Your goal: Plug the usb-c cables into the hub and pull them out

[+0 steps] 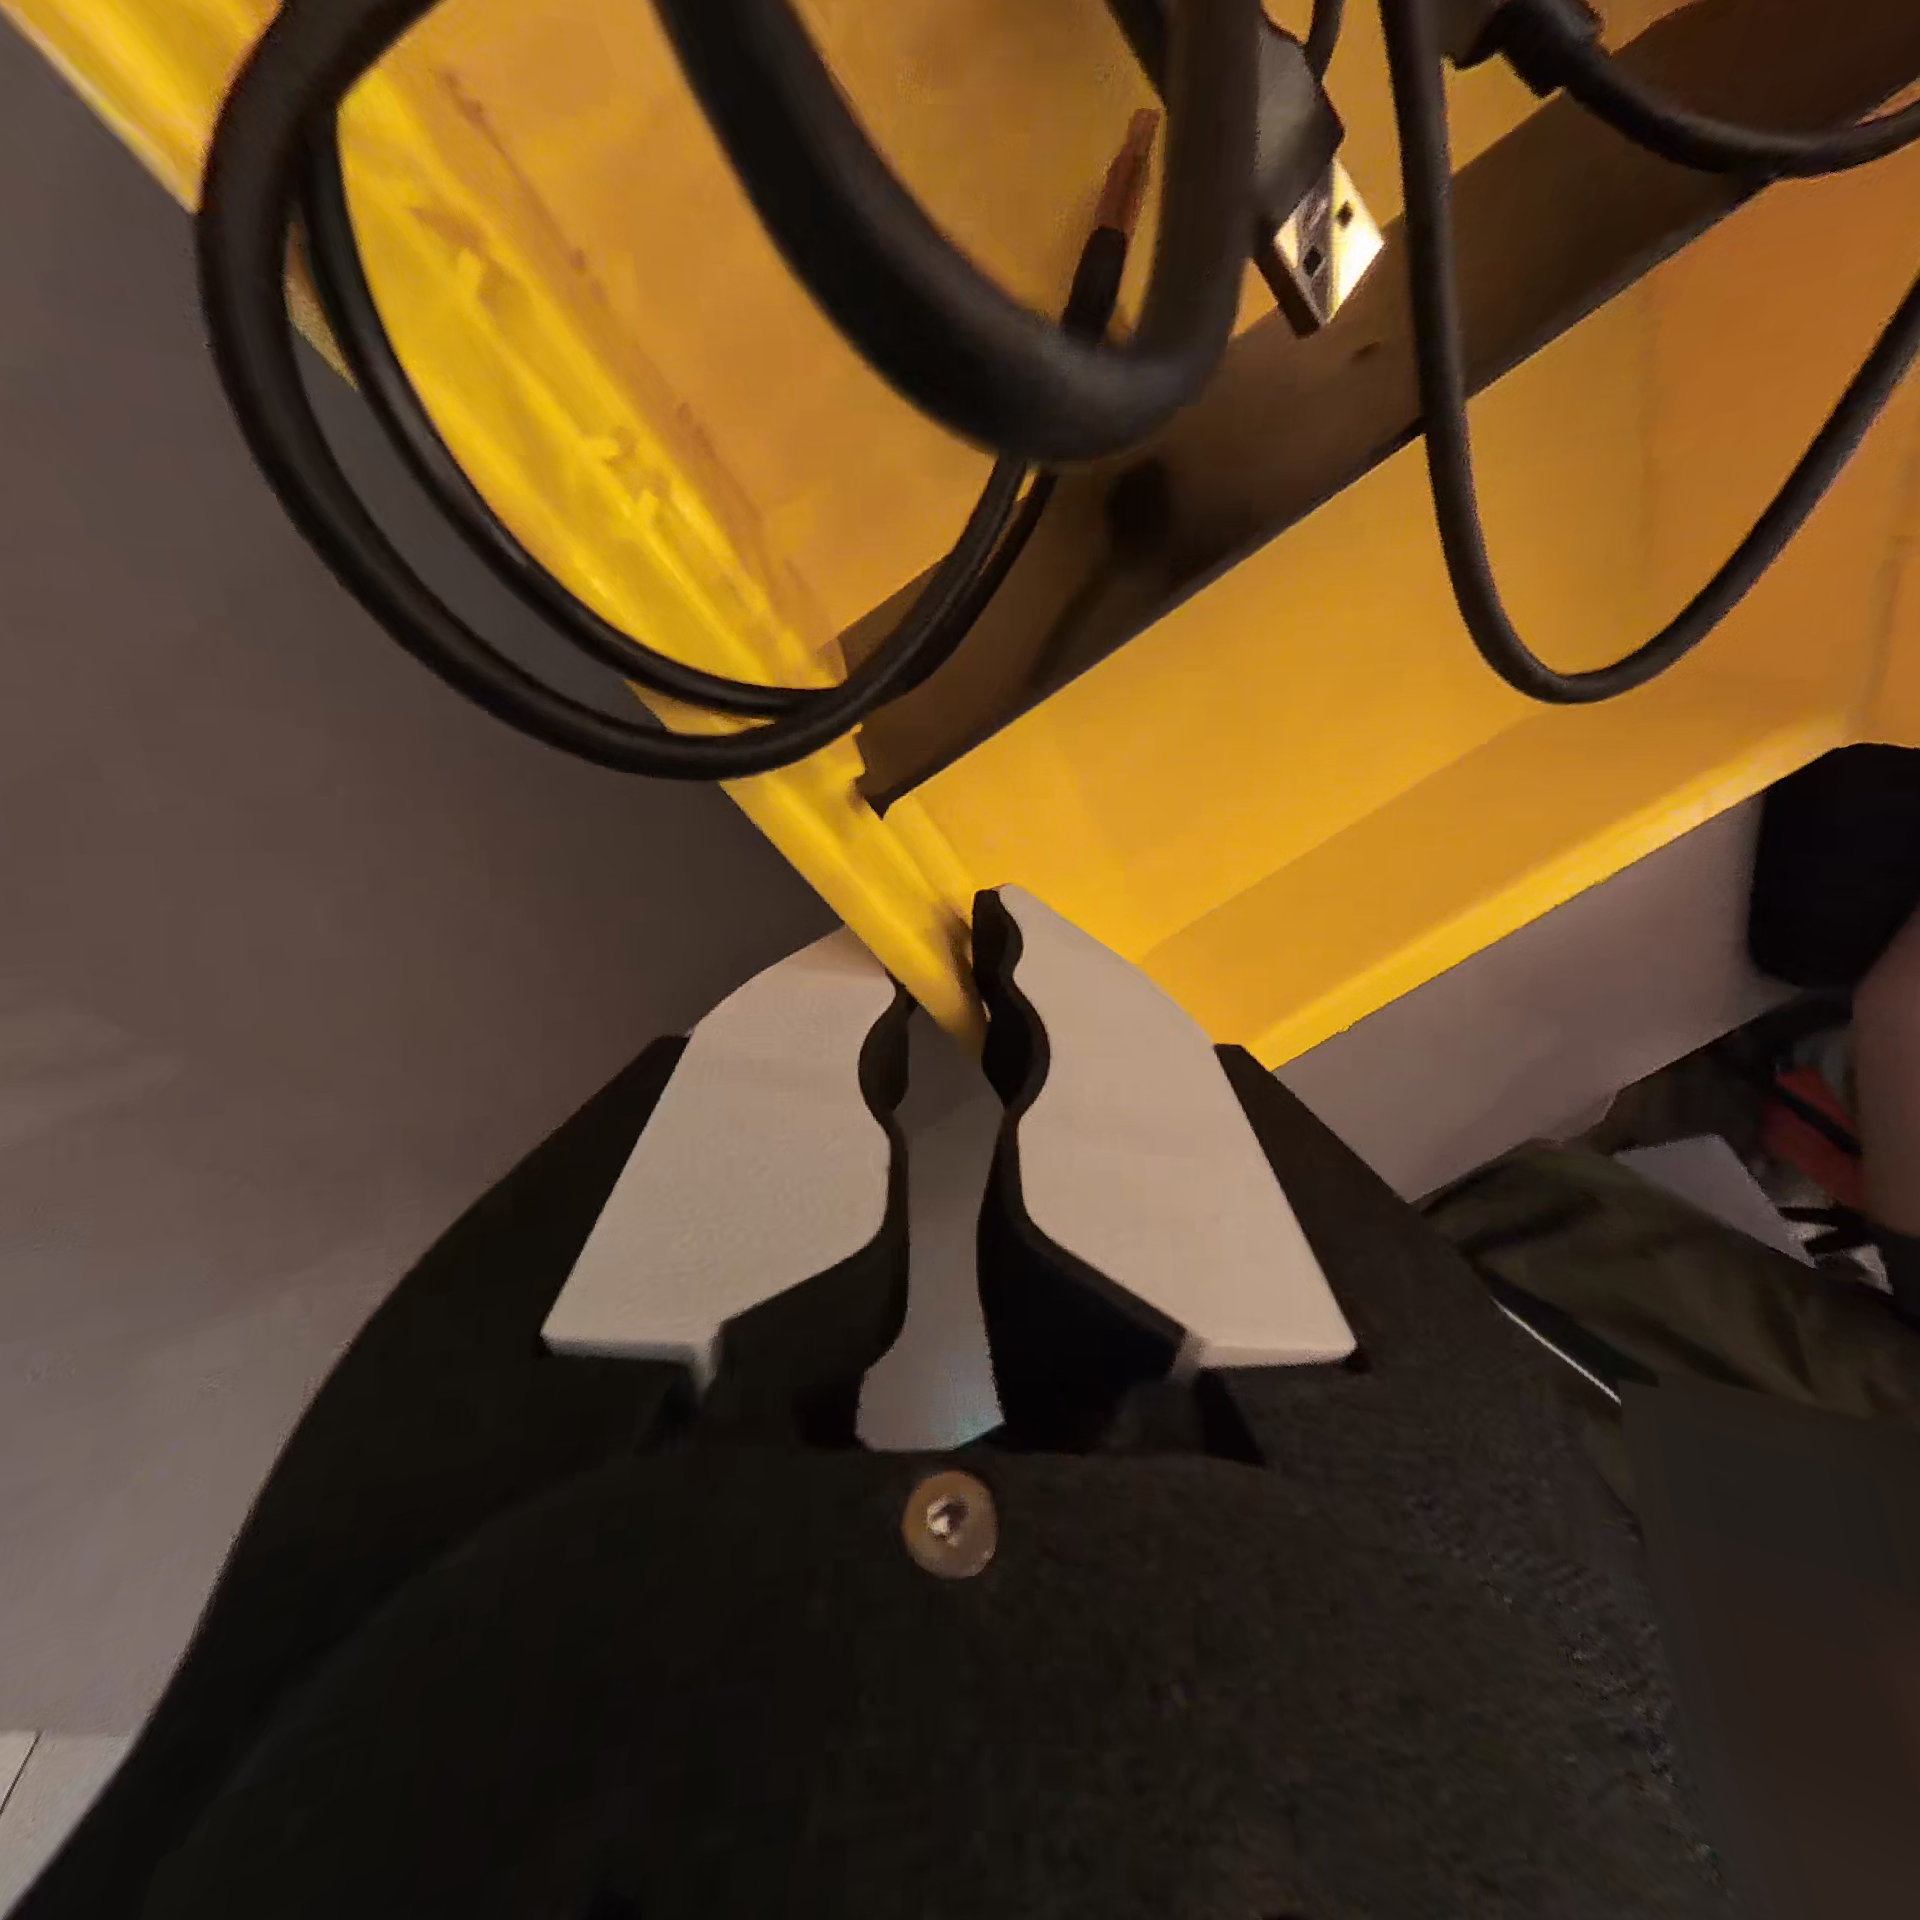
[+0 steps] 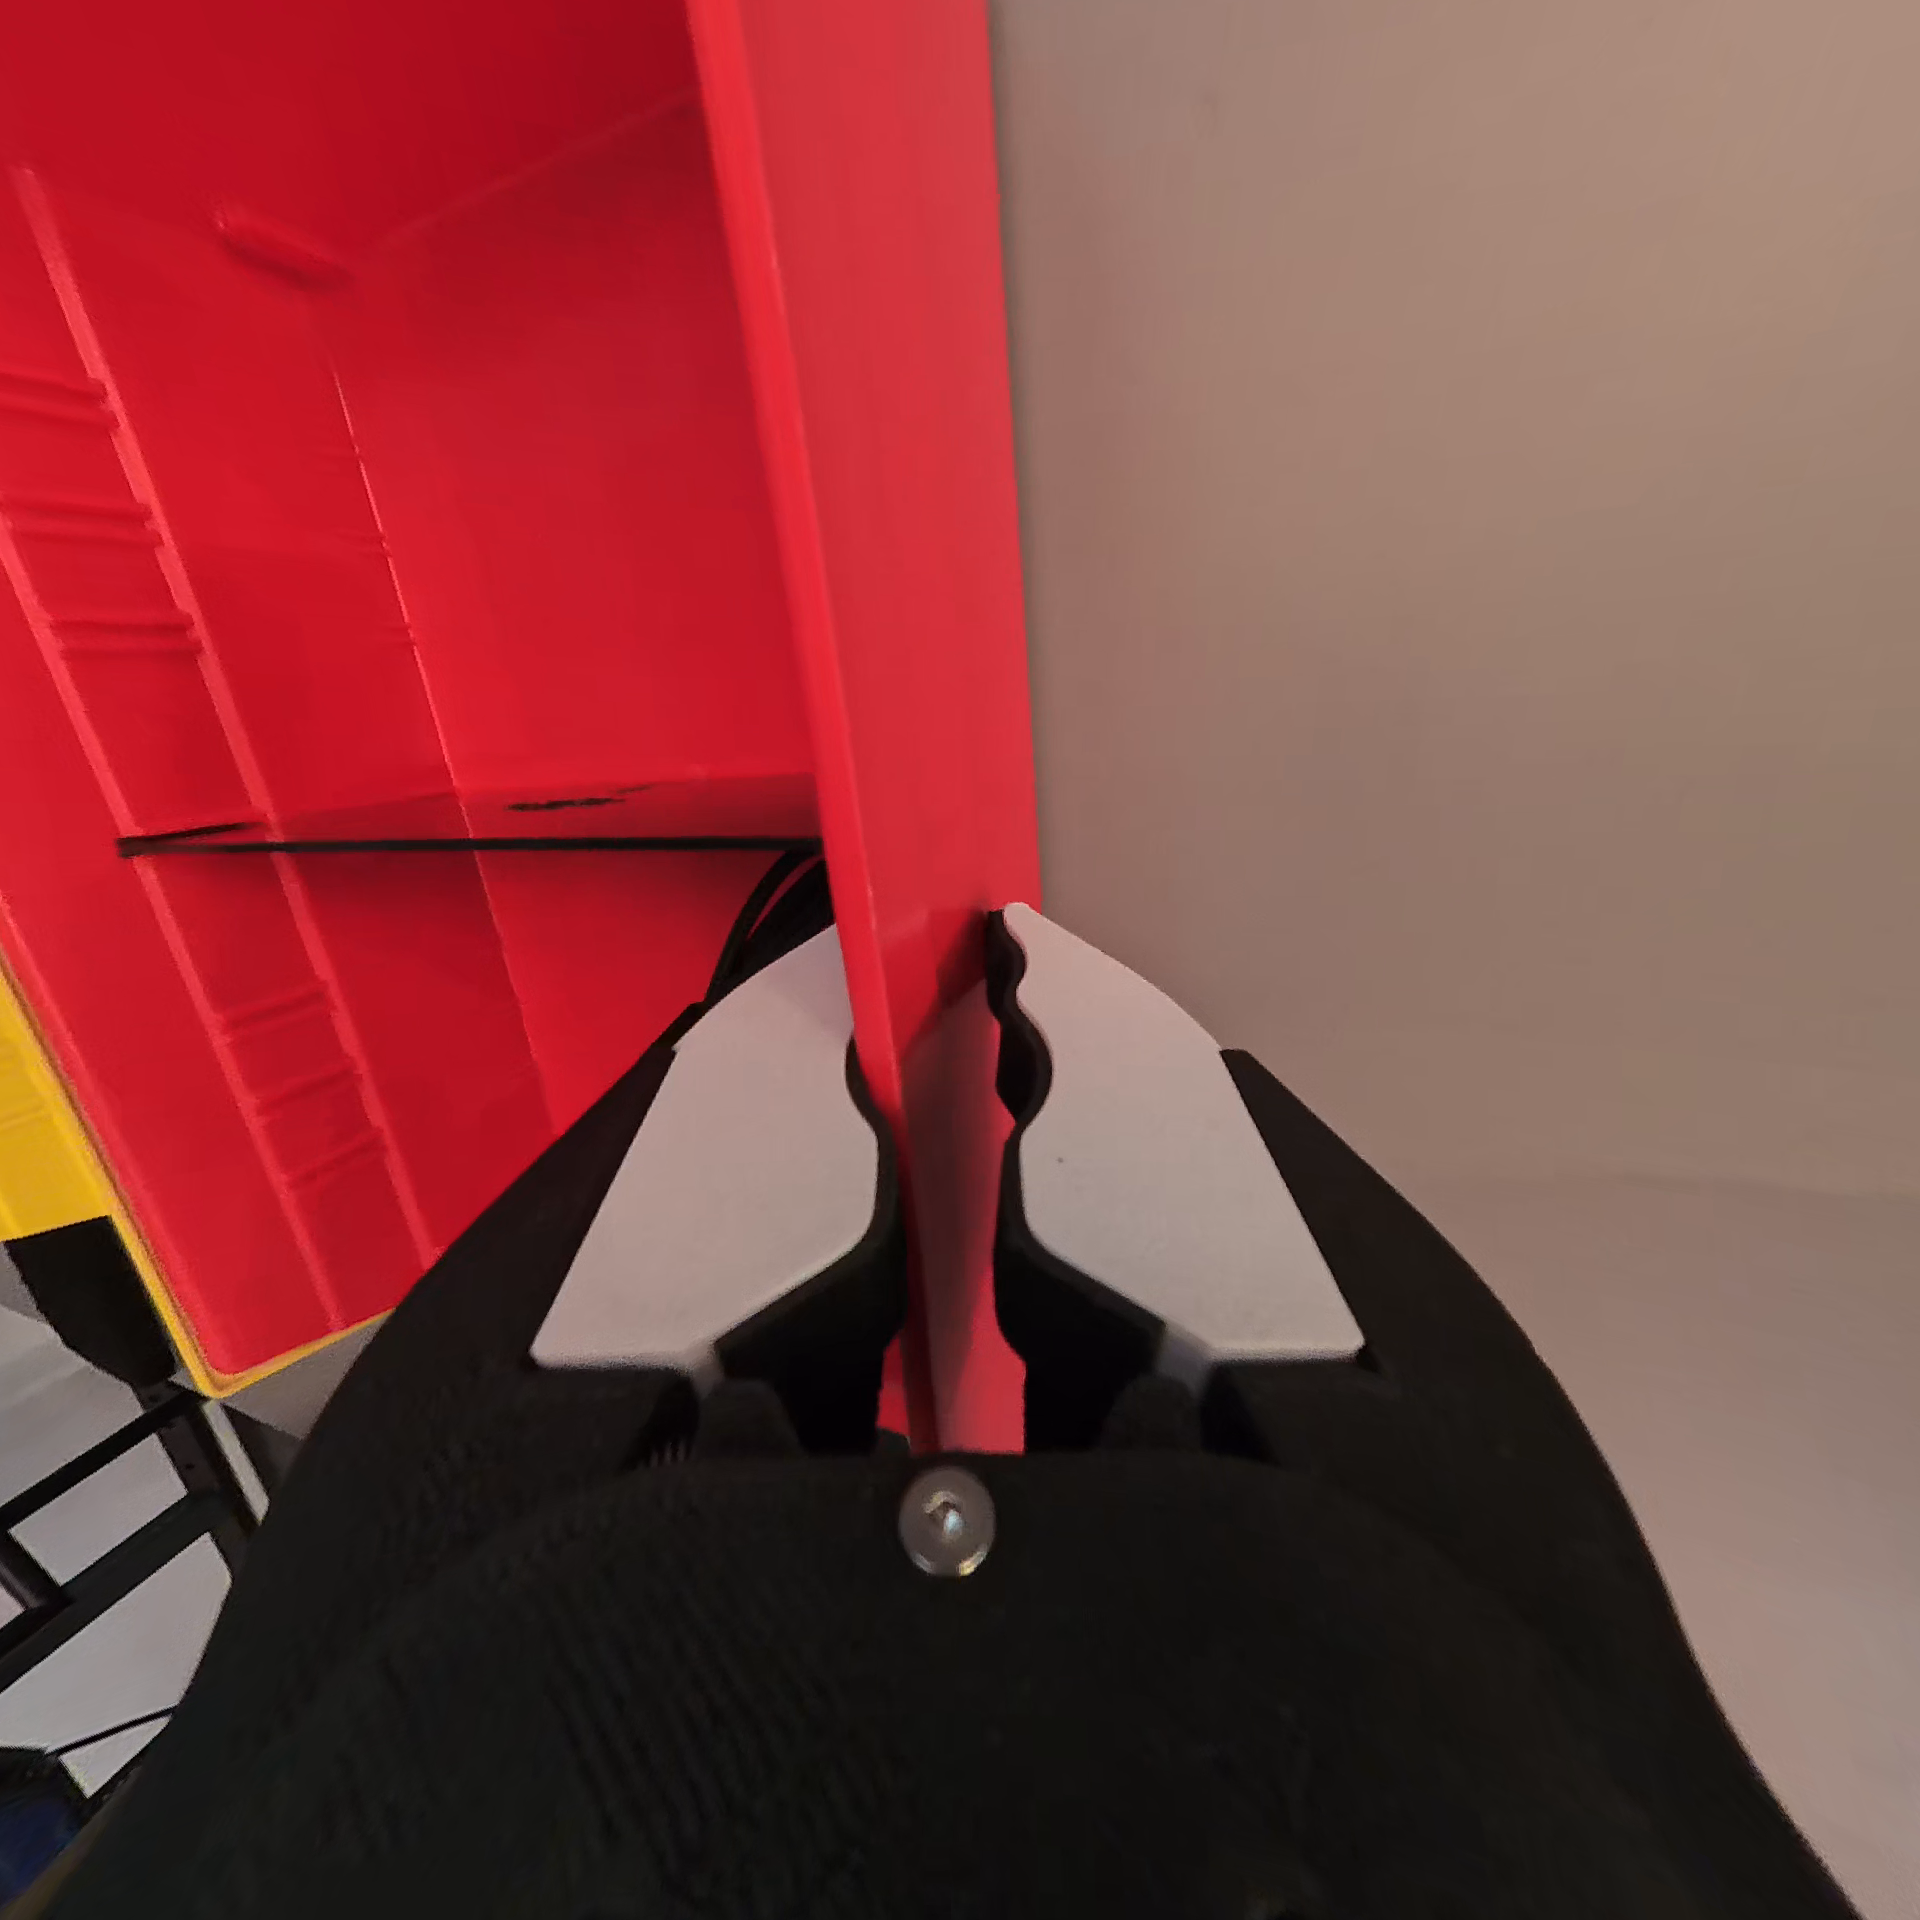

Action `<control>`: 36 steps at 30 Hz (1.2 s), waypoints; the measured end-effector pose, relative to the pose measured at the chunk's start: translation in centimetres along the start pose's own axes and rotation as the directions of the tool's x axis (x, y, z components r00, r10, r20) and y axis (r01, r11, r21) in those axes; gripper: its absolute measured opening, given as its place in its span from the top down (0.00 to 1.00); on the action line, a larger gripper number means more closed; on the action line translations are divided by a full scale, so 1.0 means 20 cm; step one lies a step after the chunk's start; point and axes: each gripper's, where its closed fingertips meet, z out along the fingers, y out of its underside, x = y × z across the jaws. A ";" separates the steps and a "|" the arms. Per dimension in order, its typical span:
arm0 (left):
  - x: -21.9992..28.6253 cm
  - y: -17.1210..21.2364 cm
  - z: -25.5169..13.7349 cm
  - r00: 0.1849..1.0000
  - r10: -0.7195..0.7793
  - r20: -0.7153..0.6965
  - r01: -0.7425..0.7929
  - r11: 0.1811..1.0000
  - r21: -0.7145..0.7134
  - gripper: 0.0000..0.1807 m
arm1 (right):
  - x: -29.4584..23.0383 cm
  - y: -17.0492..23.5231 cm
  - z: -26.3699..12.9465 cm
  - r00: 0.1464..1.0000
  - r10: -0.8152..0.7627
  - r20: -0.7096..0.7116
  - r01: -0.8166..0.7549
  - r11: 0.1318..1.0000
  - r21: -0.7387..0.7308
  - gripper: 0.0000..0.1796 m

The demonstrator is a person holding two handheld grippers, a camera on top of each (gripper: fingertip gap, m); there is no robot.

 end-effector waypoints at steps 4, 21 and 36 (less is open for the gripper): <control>-0.02 0.00 0.00 0.999 -0.031 0.033 0.033 0.998 -0.056 0.95 | 0.01 0.02 -0.01 1.000 -0.007 0.009 0.007 1.000 -0.003 0.91; -0.75 0.34 -0.15 0.950 -0.311 -0.034 0.313 0.943 0.115 0.97 | -0.13 0.02 0.05 0.997 -0.062 0.037 0.064 0.996 -0.060 0.91; -1.20 0.70 -0.24 0.864 -0.499 -0.071 0.501 0.836 0.223 0.98 | -0.39 0.15 0.14 0.982 -0.187 0.022 0.187 0.950 -0.249 0.92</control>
